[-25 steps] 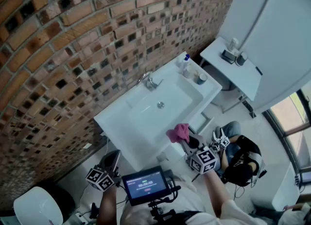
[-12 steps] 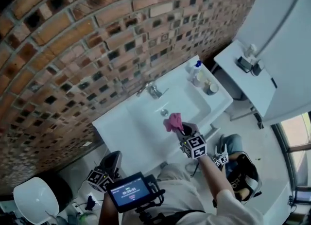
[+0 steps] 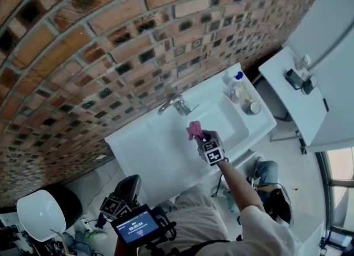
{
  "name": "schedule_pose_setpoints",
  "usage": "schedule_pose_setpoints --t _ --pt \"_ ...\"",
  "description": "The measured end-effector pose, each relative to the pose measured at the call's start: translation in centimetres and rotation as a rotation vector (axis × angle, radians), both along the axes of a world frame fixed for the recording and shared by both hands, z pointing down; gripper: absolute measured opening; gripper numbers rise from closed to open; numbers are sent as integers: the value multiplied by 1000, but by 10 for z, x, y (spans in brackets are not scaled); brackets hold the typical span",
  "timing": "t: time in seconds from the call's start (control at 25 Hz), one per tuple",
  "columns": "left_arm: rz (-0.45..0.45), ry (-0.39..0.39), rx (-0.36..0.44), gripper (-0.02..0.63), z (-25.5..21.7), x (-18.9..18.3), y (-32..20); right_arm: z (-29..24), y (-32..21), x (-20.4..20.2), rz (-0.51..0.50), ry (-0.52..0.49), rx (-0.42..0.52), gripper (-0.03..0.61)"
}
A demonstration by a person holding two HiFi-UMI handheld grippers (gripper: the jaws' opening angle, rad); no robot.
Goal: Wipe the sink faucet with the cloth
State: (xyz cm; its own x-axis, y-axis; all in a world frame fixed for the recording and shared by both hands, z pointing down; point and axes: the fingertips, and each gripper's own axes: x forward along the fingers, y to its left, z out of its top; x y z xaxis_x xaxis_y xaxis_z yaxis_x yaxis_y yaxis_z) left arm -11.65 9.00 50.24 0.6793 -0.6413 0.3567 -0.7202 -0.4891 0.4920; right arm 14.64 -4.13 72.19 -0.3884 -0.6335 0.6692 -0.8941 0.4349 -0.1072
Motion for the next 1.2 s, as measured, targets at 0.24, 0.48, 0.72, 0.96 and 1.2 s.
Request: schedule_pose_setpoints --t 0.24,0.48,0.72,0.96,1.2 --pt "-23 -55 -23 -15 17 7 -14 65 -32 -10 -31 41 -96 77" --pt "5 -110 -43 -15 42 14 -27 103 -54 -16 -24 61 -132 77" --pt "63 -152 -55 -15 63 25 -38 117 -74 -13 39 44 -148 77" --pt "126 -153 -66 -15 77 49 -53 116 -94 -16 116 -4 -160 77" --pt "184 -156 -56 -15 72 73 -69 106 -95 -13 189 -96 -188 77"
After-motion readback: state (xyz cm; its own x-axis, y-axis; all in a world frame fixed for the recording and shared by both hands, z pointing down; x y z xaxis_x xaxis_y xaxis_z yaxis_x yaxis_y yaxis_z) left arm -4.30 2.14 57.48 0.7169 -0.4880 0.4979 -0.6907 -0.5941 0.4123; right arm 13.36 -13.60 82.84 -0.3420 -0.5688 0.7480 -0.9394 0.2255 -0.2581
